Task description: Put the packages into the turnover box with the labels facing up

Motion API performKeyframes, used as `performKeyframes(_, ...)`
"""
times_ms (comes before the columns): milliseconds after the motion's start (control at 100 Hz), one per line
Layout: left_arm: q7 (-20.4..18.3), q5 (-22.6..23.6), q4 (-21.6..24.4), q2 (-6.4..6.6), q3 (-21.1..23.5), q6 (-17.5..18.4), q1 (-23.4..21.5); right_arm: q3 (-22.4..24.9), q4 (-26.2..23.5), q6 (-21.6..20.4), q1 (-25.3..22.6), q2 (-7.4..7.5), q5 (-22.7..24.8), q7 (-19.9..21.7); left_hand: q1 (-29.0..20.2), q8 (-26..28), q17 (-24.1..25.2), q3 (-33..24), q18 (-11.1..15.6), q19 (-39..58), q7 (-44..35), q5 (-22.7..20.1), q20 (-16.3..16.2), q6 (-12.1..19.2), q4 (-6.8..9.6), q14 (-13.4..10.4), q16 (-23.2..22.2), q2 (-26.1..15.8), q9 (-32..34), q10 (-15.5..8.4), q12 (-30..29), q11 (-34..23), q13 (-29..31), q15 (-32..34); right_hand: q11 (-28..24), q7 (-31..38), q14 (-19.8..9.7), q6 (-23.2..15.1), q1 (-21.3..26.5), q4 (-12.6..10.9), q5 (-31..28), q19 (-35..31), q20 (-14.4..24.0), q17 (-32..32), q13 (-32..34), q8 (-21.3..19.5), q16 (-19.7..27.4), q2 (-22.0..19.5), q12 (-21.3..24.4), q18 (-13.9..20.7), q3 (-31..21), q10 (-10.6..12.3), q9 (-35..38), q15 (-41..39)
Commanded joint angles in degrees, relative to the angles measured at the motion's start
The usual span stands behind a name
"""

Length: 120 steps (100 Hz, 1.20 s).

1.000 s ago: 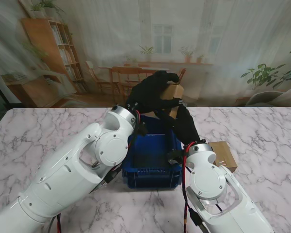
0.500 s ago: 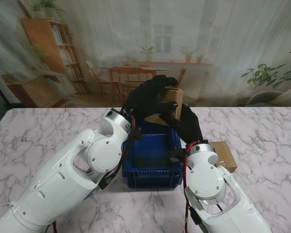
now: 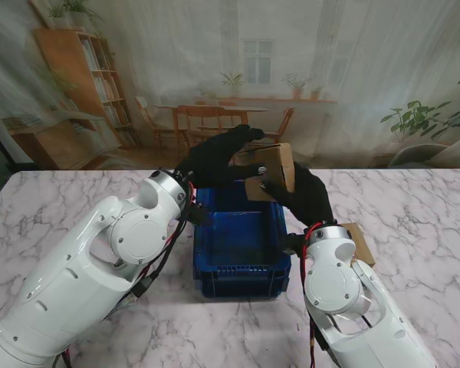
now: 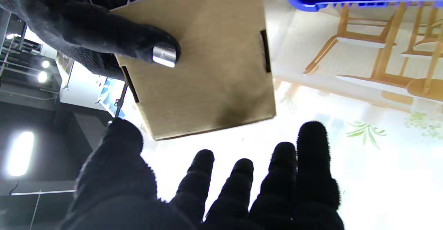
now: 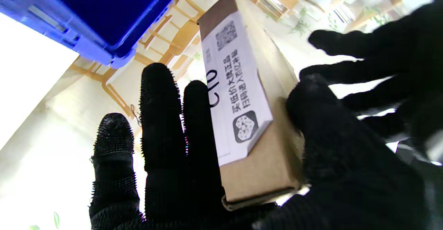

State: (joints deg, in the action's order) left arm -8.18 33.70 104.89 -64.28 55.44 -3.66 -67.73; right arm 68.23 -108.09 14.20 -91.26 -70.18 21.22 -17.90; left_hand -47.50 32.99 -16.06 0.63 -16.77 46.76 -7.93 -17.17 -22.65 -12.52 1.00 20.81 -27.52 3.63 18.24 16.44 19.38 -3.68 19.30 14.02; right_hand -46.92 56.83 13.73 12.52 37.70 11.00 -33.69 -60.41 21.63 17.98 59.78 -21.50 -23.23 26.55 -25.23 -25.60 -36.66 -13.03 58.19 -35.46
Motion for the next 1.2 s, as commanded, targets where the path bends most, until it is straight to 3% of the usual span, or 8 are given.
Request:
performKeyframes(0,-1.8,-1.1,0.2,0.77,0.7,-0.6,0.5,0.4,1.2,-0.5,0.2,0.85,1.1,0.6,3.2,-1.6,0.2,1.4,0.3,-1.2,1.9,-1.3,0.3,-2.1,-2.1,1.5,0.9,-2.7,1.5,1.9,-1.8,1.4,1.1,0.4,-2.6,7.7,-0.7,-8.8,9.3,-0.2,-5.3,-1.5,-0.8,-0.7,1.5,-2.0,-0.9,-4.5,-1.0,2.1,-7.2,1.6,0.7,-2.1)
performKeyframes(140,-5.0,-2.6,-0.2,1.29,1.4,-2.0,1.6,0.3,3.0,-2.7,0.8,1.76,7.1,0.9,7.8,-4.3,-0.3,1.5,0.2,-1.0,3.4,-1.2,0.3,-3.9,-2.47,3.3,2.1,-4.3,1.5,3.4,-4.6,2.2,2.1,0.2,-2.6,7.8,-0.8,-9.2,9.4,0.0,-5.2,-1.6,-1.0,-0.6,1.3,-2.2,-1.0,-4.6,-1.2,2.2,-7.0,1.7,0.6,-2.2)
performKeyframes(360,-10.2,-4.2,-1.4,2.11,0.9,-4.6,4.0,-0.2,6.2,-6.5,2.3,2.81,15.6,-0.2,10.3,-5.6,-1.5,1.8,1.3,-0.7,3.3,-1.9,0.2,-8.2,-2.7,4.5,3.0,-4.6,3.7,5.2,-5.5,1.6,3.9,0.9,-2.5,7.8,-1.0,-9.5,9.5,0.2,-5.2,-1.7,-1.3,-0.7,1.3,-2.3,-1.0,-4.6,-1.3,2.1,-6.9,1.9,0.7,-2.3)
performKeyframes(520,-15.2,-5.5,-2.1,2.96,-0.5,-7.0,6.5,-0.7,8.4,-9.1,3.3,3.58,21.6,-1.7,12.2,-5.8,-2.5,1.6,2.0,1.2,2.3,-3.2,-0.5,-12.0,-2.79,4.2,0.1,-4.1,8.5,5.3,-2.7,-0.3,7.3,4.0,-2.4,7.8,-1.2,-9.8,9.5,0.3,-5.3,-1.8,-1.5,-0.7,1.4,-2.3,-1.0,-4.6,-1.3,2.0,-6.9,2.2,0.7,-2.2)
performKeyframes(620,-17.3,-6.9,-2.5,3.25,-1.6,-8.1,7.8,-1.0,9.4,-9.9,3.9,3.86,23.8,-2.5,13.9,-6.0,-2.5,1.7,2.1,1.7,2.6,-2.7,-0.7,-12.7,-2.89,4.4,-1.7,-3.9,9.2,5.2,-1.0,-0.5,7.7,4.3,-2.2,7.8,-1.2,-9.8,9.4,0.4,-5.3,-1.8,-1.6,-0.7,1.5,-2.3,-0.9,-4.6,-1.3,2.0,-6.9,2.2,0.8,-2.0)
performKeyframes(870,-21.6,-11.9,-3.2,3.71,-4.0,-10.7,11.2,-2.0,12.1,-11.8,5.4,4.43,28.6,-4.8,20.6,-7.9,-1.4,2.1,2.9,0.9,5.0,1.2,-0.3,-13.0,-3.24,4.1,-2.8,-3.9,4.9,5.7,-1.6,1.3,6.6,2.9,-2.0,7.9,-1.5,-10.2,9.4,0.6,-5.2,-1.4,-2.1,-1.1,1.5,-2.4,-0.9,-4.7,-1.3,1.7,-6.9,2.5,0.8,-1.7)
performKeyframes(970,-23.1,-14.5,-4.0,3.76,-5.2,-12.4,13.3,-2.3,12.4,-12.1,5.6,4.48,28.8,-4.8,21.9,-9.3,-0.4,1.8,2.9,-0.5,6.1,3.4,0.1,-11.6,-3.3,4.8,-2.0,-3.8,1.3,5.8,-3.8,2.4,4.9,0.9,-1.9,7.9,-1.6,-10.2,9.4,0.7,-5.2,-1.2,-2.3,-1.2,1.4,-2.4,-0.9,-4.7,-1.3,1.7,-6.8,2.5,0.8,-1.5)
performKeyframes(1190,-27.8,-17.5,-5.3,4.5,-7.4,-15.9,16.9,-2.7,12.8,-12.4,6.0,4.43,28.8,-5.3,23.9,-9.3,1.1,1.8,3.2,-8.0,6.1,8.6,3.3,-8.7,-3.4,6.2,6.3,-4.0,-7.4,6.8,-8.8,4.0,-1.5,-3.8,-1.8,7.9,-1.7,-10.5,9.5,0.8,-5.0,-0.4,-2.9,-2.0,1.4,-2.4,-0.9,-4.8,-1.4,1.3,-6.8,2.6,0.6,-1.2)
